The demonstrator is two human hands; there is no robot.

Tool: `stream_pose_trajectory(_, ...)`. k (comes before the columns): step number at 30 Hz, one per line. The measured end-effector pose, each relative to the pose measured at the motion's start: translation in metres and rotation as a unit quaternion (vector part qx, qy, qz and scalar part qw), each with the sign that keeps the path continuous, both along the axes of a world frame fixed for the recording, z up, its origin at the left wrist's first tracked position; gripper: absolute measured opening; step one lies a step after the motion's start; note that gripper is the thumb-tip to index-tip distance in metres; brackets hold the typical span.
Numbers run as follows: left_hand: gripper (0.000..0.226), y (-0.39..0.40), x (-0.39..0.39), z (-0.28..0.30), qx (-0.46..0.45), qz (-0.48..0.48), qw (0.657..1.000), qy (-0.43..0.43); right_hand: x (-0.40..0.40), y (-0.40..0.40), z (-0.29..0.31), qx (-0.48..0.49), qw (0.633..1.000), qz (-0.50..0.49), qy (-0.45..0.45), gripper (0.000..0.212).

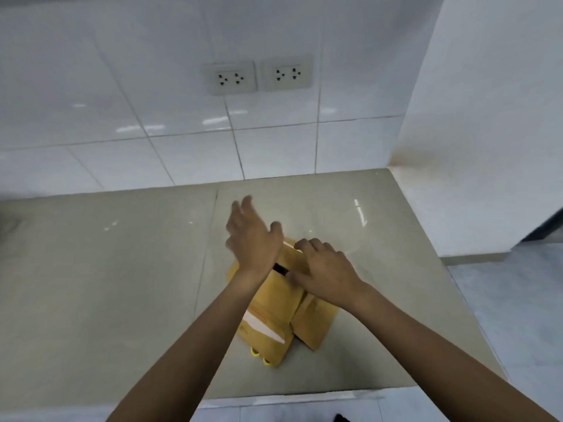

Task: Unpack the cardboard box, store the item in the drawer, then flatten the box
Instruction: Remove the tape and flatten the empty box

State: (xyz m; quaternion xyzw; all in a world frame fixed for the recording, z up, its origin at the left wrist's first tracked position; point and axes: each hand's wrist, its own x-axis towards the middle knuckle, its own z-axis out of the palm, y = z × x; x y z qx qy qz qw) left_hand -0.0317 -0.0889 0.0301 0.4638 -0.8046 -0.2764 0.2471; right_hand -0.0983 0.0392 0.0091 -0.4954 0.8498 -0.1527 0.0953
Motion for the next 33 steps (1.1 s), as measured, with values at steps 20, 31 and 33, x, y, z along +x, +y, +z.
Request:
stream_pose_trajectory(20,0.052,-0.019,0.09,-0.042,0.484,0.041,0.854,0.185,-0.016,0.0,-0.022,-0.014,0.999,0.032,-0.026,0.041)
stream_pose_trajectory(31,0.028,-0.021,0.119,-0.044,0.651,0.07,0.727,0.208,-0.066,0.002,-0.029,-0.114,0.874,-0.268,-0.39,0.022)
stream_pose_trajectory(33,0.034,-0.02,0.122,-0.047,0.635,0.058,0.749,0.18,-0.065,0.008,-0.036,-0.04,0.943,-0.228,-0.237,0.019)
